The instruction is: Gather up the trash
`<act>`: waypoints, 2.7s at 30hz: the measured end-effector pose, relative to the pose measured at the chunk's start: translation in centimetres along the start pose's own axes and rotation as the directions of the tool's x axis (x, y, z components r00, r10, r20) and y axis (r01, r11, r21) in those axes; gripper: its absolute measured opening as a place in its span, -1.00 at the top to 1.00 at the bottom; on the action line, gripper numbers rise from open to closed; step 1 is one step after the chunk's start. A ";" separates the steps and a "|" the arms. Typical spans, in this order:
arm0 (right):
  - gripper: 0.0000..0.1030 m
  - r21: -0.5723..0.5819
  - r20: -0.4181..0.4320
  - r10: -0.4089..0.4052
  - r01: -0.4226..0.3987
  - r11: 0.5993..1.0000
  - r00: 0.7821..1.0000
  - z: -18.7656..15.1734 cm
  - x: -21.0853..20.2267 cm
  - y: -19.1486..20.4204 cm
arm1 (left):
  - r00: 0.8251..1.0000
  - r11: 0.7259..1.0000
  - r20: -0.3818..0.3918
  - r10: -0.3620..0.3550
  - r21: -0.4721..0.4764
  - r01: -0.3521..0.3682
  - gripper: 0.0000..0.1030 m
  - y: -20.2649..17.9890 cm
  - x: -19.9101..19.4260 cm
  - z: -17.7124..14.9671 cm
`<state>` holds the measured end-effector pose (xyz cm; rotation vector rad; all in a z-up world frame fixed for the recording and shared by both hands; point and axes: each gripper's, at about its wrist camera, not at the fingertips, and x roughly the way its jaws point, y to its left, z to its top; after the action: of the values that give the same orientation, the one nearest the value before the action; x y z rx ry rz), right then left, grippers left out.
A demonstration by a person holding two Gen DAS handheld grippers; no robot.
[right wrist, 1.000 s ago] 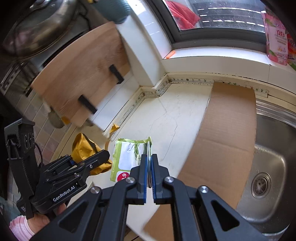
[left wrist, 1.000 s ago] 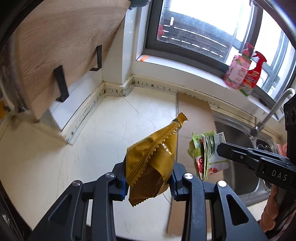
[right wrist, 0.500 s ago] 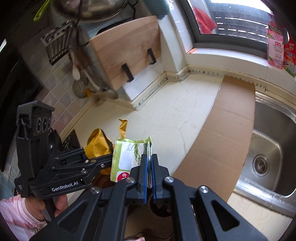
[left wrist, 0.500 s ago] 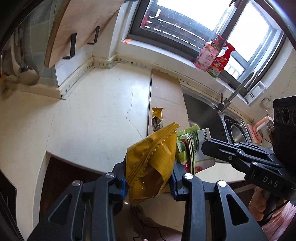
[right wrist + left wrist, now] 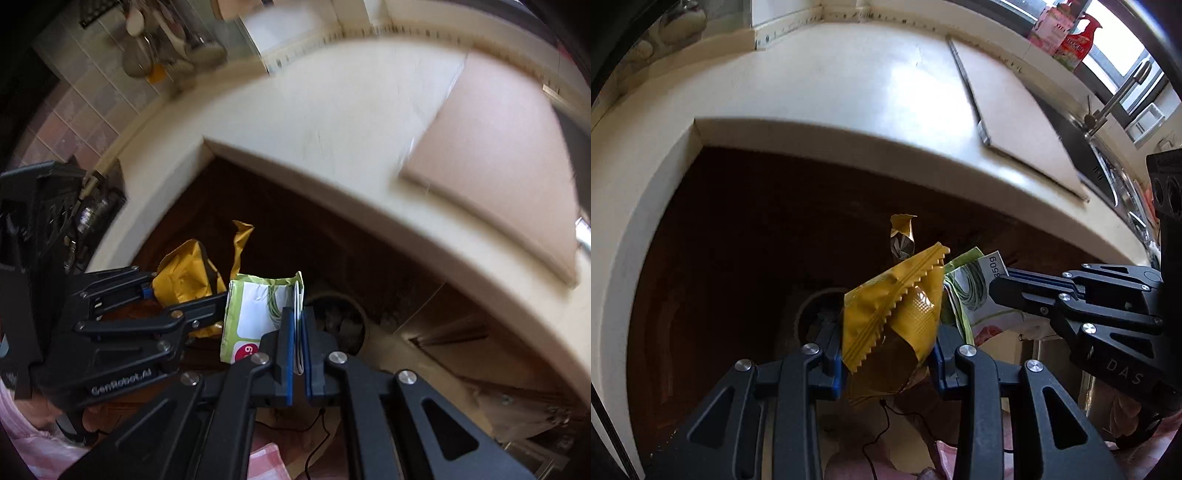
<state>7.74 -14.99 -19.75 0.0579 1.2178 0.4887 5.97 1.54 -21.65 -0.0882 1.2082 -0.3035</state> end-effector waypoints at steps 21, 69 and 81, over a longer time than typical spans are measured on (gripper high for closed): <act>0.91 -0.116 -0.161 -0.147 0.130 0.985 0.976 -8.1 29.0 -5.0 | 0.978 0.991 -0.190 0.082 -0.091 -0.101 0.24 9.9 27.0 -10.6; 0.26 -0.070 -0.011 -0.219 0.218 0.973 0.976 -1.4 1.5 3.2 | 0.988 0.992 -0.088 0.125 0.004 -0.126 -0.92 4.7 -0.9 -0.1; 0.18 0.060 0.207 -0.210 0.202 0.977 0.955 4.9 -10.8 4.8 | 0.949 0.971 0.209 0.237 -0.027 -0.236 -0.92 0.3 -13.7 6.6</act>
<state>7.84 -13.87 -7.03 0.0148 1.0098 0.2683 7.79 5.05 -6.93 0.0237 0.9959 -0.0800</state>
